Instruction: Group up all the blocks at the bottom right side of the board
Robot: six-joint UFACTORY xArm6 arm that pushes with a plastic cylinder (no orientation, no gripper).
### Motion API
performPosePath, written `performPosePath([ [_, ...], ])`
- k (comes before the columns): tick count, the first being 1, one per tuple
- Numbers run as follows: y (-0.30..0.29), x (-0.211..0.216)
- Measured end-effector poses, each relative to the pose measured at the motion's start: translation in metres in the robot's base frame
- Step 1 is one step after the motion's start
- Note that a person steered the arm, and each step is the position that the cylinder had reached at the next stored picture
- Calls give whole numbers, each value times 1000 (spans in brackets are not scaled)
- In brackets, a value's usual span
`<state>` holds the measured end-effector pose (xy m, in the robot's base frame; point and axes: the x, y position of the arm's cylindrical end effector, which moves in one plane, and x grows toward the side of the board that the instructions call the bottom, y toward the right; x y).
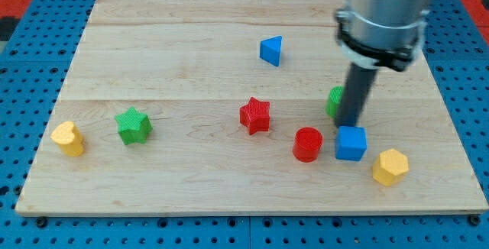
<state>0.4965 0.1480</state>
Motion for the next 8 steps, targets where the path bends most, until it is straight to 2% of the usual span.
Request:
performPosePath([
  [1,-52,-17],
  [2,-67,-63],
  [3,-38,-69],
  [4,-14,-26],
  [5,-15,-49],
  [6,-78,-85],
  [7,-142,-71],
  [8,-132,-32],
])
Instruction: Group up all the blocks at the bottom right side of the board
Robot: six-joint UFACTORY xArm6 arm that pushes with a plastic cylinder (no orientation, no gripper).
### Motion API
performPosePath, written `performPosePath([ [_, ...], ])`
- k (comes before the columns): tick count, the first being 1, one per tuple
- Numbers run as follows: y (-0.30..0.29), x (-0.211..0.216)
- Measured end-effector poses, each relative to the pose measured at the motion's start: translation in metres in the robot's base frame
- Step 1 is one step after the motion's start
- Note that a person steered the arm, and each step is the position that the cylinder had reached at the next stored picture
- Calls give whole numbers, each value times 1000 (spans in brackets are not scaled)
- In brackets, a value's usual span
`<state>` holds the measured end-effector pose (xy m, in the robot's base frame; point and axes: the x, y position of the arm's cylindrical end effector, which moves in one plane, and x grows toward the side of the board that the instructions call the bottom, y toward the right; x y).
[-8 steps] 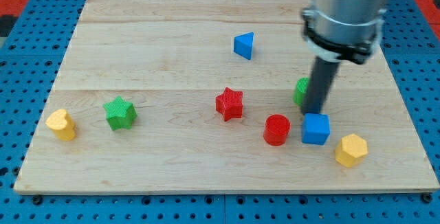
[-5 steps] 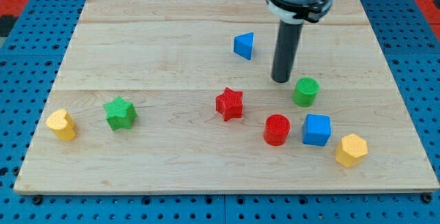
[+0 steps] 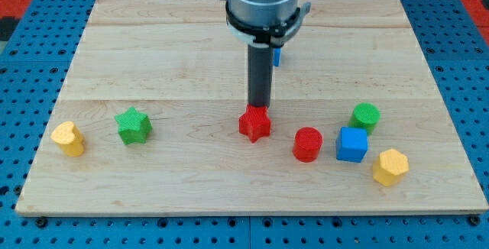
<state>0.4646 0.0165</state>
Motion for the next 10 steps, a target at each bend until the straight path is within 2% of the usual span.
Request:
performPosePath([
  [1,-57,-1],
  [2,-79,24],
  [3,-10,33],
  [4,28,33],
  [6,-155,-62],
  [7,-240,-15],
  [8,-199,53],
  [9,-112,42],
  [10,-166,34],
])
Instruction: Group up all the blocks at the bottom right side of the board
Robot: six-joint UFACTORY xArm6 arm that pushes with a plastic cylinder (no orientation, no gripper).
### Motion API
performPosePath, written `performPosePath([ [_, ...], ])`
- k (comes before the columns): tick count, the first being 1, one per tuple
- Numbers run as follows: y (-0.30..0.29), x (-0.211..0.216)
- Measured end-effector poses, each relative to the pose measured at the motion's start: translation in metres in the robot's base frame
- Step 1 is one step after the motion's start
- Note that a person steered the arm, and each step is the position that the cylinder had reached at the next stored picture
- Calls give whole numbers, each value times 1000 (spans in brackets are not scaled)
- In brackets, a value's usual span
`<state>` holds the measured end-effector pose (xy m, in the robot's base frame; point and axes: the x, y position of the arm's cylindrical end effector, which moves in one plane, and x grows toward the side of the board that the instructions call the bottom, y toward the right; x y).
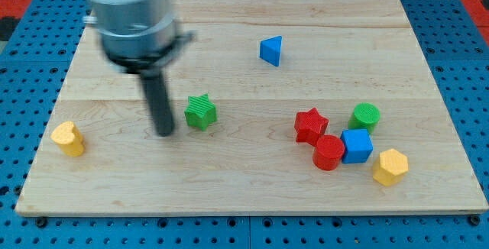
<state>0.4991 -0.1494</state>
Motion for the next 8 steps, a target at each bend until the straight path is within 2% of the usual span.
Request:
performPosePath([
  [1,-2,-23],
  [2,80,-24],
  [3,166,-3],
  [4,162,67],
  [5,56,115],
  [6,-80,107],
  [7,-155,41],
  [8,-87,20],
])
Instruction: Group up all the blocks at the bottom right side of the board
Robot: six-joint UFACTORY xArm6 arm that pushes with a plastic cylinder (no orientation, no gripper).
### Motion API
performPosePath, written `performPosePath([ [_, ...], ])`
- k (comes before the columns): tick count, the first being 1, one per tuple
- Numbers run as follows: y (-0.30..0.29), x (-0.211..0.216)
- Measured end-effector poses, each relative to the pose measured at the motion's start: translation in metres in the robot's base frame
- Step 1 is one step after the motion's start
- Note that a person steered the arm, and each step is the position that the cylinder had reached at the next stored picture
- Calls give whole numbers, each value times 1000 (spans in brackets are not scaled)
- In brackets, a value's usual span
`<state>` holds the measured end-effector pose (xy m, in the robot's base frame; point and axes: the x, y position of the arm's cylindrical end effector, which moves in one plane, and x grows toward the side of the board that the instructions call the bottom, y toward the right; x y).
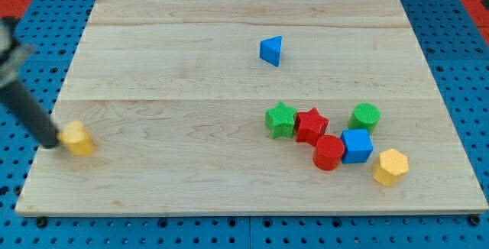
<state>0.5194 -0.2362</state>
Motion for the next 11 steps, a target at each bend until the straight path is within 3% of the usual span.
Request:
performPosePath([
  [1,125,27],
  [2,195,29],
  [3,115,36],
  [4,149,-8],
  [5,203,-9],
  [6,149,-34],
  [7,228,-50],
  [8,266,-42],
  [9,215,-114],
  [10,228,-176],
  [11,168,-202],
])
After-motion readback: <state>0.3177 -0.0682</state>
